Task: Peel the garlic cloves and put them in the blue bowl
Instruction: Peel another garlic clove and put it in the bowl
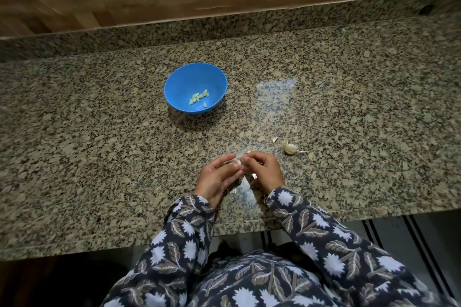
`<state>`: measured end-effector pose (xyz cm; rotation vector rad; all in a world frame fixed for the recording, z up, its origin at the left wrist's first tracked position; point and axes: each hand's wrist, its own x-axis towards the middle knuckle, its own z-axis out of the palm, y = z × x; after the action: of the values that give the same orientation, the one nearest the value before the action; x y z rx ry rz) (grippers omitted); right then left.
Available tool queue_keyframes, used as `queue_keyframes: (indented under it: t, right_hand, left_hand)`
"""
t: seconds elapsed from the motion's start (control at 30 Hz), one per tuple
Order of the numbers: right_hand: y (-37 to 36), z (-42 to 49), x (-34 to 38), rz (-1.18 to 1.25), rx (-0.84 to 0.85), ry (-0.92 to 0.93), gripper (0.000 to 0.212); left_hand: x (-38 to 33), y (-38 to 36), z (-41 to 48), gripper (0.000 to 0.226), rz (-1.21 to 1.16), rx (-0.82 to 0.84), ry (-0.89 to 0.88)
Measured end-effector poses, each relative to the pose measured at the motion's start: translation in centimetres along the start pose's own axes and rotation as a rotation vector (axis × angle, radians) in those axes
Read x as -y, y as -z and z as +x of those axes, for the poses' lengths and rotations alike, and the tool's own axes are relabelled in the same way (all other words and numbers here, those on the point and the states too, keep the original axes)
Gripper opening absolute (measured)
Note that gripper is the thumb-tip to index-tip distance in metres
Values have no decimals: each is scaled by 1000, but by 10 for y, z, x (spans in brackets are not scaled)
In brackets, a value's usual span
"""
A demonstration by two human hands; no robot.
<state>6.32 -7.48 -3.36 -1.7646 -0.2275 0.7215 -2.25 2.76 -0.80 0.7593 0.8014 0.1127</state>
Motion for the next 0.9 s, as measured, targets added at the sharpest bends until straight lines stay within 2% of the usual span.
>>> queue_keyframes:
  t: [0.2,0.37,0.5,0.67,0.9]
  right_hand:
    - [6,-2,6,15,37,-28,13]
    - [9,-2,9,53,65,-48,15]
    - [10,0,8,49,87,-28,17]
    - [12,3,6,-30,92,-31,7]
    - [9,3,7,-45,28,-3,23]
  left_hand:
    - [-2,-3,2,35,352,-44,-208]
    - [-2,-2,4,29,546,-43,-311]
    - [0,1,6,22,524,-51,-288]
    - [1,2,5,23,510,-54,-258]
    - [3,-2,6,21,454,-45,-244]
